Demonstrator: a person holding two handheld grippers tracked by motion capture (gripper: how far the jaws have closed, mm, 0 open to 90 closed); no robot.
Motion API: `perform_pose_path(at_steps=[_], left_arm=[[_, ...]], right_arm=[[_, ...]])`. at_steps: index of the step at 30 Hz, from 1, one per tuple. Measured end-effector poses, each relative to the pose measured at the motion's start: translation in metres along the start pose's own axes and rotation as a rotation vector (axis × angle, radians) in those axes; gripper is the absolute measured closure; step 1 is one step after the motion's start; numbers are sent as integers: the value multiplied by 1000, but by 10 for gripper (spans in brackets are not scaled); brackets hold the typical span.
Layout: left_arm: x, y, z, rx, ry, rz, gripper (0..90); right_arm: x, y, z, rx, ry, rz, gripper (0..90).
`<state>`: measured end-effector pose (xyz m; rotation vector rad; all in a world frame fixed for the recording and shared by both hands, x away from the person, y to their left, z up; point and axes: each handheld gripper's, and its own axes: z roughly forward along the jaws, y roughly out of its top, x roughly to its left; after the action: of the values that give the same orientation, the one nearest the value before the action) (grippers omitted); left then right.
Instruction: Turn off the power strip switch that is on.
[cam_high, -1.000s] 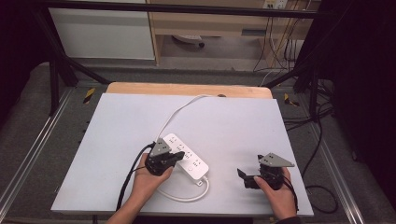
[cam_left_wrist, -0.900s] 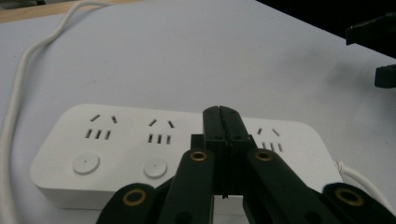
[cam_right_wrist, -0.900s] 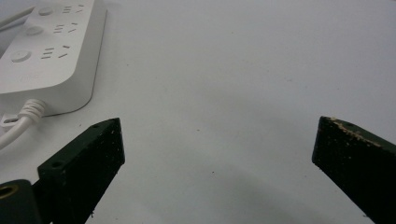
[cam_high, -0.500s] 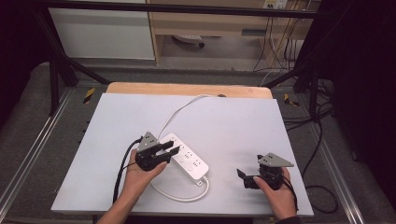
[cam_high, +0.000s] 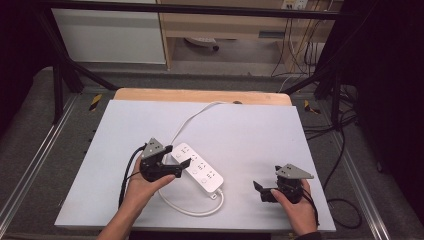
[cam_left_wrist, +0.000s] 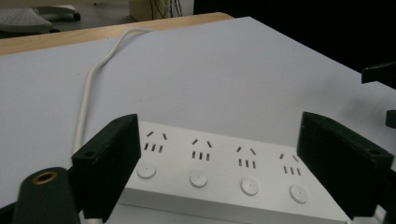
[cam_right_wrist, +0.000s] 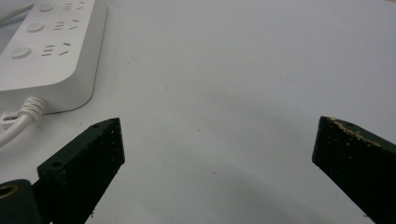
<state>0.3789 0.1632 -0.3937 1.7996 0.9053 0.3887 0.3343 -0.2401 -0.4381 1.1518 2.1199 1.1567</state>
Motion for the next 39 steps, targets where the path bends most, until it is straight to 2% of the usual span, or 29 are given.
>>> perform_pose_path(at_steps=[3, 16, 24, 30, 39], left_arm=[[3, 2, -5, -10, 0, -15, 68], [17, 3, -35, -33, 33, -34, 68], [31, -1, -52, -58, 71, -60, 69], [46, -7, -73, -90, 127, -95, 69], [69, -16, -103, -115, 184, -141, 60]], right_arm=[[0, 0, 0, -1, -1, -1, 26], [0, 1, -1, -9, 3, -2, 25], [-1, 1, -2, -11, 1, 3, 24], [-2, 1, -1, -9, -1, 1, 23], [-2, 0, -1, -4, -1, 1, 23]])
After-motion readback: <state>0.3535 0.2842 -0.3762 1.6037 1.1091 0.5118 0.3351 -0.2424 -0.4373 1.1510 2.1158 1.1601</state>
